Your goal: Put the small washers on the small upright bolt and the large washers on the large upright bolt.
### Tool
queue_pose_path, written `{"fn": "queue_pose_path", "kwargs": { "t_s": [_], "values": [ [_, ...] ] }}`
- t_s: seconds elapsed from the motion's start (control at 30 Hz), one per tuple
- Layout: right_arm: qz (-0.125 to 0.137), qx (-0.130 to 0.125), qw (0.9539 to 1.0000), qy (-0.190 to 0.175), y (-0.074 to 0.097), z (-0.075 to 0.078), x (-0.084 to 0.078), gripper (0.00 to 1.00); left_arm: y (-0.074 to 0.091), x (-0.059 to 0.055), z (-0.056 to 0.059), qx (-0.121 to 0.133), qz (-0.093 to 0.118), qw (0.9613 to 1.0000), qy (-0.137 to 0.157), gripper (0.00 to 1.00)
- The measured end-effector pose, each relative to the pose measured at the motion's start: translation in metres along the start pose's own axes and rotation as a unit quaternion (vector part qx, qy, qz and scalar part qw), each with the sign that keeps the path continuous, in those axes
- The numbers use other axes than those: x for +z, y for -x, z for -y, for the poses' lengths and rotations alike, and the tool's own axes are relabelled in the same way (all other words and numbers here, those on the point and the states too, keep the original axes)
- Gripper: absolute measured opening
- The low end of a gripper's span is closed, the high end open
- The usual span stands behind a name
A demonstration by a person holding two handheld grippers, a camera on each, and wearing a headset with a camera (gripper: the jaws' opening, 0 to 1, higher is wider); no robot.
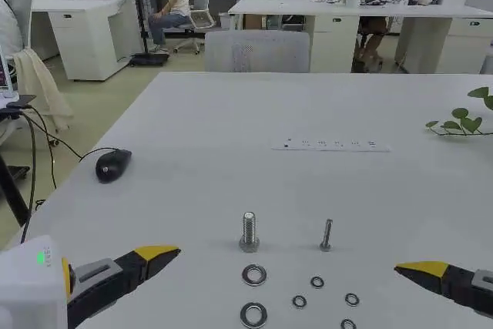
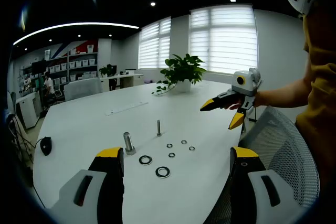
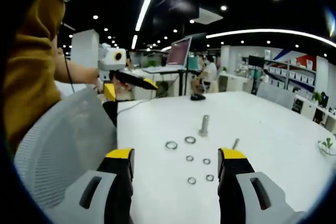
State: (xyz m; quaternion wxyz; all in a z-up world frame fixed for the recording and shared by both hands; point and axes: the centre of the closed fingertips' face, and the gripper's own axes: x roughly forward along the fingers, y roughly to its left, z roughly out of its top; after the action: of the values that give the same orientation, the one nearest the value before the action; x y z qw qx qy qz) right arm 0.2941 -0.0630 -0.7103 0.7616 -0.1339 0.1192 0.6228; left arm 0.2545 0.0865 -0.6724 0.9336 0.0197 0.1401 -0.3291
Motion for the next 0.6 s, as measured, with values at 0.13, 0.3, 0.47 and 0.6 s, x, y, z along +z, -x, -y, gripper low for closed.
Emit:
{"fn": "queue_pose_path", "kwargs": {
  "t_s": [0.13, 0.3, 0.47, 0.6],
  "values": [
    [-0.001, -0.001, 1.0000, 0.000, 0.0000, -0.0009, -0.0001, 0.65, 0.0011, 0.0012, -0.0003, 0.001, 0.000, 1.0000, -0.002, 0.83],
    [0.001, -0.004, 1.0000, 0.000, 0.0009, 0.0002, 0.0003, 0.65, 0.0017, 0.0015, -0.0017, 0.003, -0.001, 1.0000, -0.004, 0.83],
    [0.000, -0.006, 1.0000, 0.002, 0.0024, 0.0016, 0.0006, 0.65, 0.0016, 0.0026, -0.0012, 0.002, 0.000, 1.0000, -0.006, 0.83],
    [-0.001, -0.007, 1.0000, 0.003, 0.0029, 0.0017, 0.0005, 0.64, 0.0027, 0.0030, -0.0022, 0.004, 0.001, 1.0000, -0.005, 0.83]
  ]
}}
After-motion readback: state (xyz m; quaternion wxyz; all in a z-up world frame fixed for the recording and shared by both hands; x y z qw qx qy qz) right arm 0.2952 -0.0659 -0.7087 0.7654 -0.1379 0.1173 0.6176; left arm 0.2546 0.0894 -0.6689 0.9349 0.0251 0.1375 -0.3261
